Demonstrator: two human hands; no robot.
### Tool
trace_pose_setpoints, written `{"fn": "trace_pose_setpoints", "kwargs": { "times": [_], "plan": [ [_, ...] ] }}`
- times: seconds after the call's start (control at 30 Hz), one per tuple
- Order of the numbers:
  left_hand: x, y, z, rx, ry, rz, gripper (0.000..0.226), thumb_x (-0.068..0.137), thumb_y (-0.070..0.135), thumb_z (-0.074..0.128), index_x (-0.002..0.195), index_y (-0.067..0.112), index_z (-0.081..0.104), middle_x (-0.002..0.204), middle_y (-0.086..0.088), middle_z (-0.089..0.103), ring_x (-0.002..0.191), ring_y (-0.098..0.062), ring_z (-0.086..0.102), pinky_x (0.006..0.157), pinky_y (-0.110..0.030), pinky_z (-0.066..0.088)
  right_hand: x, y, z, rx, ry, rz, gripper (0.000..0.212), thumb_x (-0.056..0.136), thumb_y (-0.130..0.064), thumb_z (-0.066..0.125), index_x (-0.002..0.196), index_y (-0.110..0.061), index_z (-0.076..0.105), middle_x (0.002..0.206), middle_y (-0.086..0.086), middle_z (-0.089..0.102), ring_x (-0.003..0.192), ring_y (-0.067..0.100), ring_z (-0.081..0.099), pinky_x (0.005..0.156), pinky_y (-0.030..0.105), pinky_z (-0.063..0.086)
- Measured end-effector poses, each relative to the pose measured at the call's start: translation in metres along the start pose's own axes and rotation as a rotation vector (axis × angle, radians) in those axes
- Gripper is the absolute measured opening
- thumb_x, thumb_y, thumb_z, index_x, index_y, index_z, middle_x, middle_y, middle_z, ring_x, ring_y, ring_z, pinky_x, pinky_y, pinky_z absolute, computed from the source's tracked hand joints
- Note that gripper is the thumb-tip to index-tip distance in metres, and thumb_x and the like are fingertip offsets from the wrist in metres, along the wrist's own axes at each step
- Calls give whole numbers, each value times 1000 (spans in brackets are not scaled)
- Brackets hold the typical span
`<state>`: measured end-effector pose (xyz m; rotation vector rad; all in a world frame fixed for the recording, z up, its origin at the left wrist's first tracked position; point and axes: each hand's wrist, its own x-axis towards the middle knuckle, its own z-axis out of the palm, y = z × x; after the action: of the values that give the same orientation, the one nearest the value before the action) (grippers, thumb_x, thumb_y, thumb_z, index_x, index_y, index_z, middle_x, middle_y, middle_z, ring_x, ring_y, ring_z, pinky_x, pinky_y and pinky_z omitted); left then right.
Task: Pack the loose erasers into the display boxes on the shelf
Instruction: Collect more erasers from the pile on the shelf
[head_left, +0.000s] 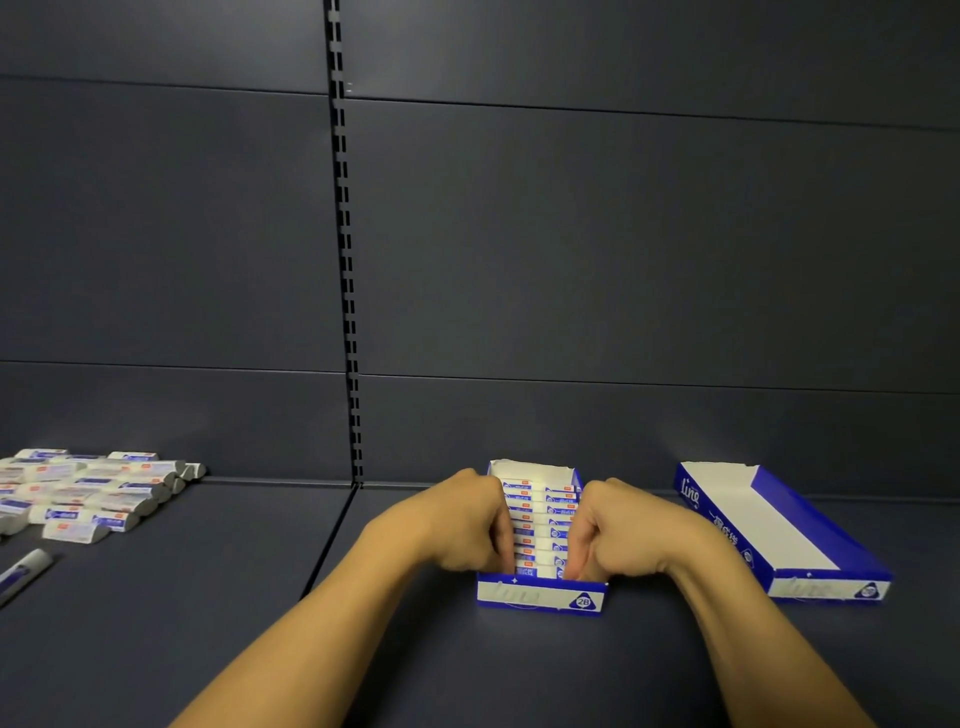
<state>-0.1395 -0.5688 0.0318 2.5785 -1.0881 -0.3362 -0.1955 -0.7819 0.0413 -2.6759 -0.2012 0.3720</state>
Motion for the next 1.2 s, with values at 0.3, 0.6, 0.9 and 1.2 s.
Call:
{"fn": "trace_pose_setpoints", "kwargs": {
  "times": [0.3,0.6,0.9,1.2],
  "plan": [
    [-1,0,5,-42,21,-22,11,93,11,69,98,16,79,112,5,74,109,-9,65,92,-29,57,3,4,3,16,16,20,16,86,-13,77,101,-20,80,117,-8,70,109,10,62,83,26,60],
    [-7,-3,0,-208,95,-21,9,93,18,72,90,25,77,98,13,76,100,-1,68,87,-22,57,-1,6,1,103,65,-5,13,86,-12,74,90,-22,81,95,-14,76,100,5,67,80,25,60],
    [-28,-3,-29,60,383,-127,19,98,21,61,109,18,77,104,5,74,90,-5,62,84,-17,47,9,-17,-20,118,372,-42,21,89,-8,63,100,-22,75,102,-4,67,95,10,64,65,18,49],
    [-95,-43,-40,209,389,-502,25,91,20,58,110,18,74,113,-4,70,103,-27,67,91,-42,58,24,-87,3,-227,291,-136,33,84,-14,61,116,-9,66,113,11,67,100,29,66,89,43,58]
  ]
}}
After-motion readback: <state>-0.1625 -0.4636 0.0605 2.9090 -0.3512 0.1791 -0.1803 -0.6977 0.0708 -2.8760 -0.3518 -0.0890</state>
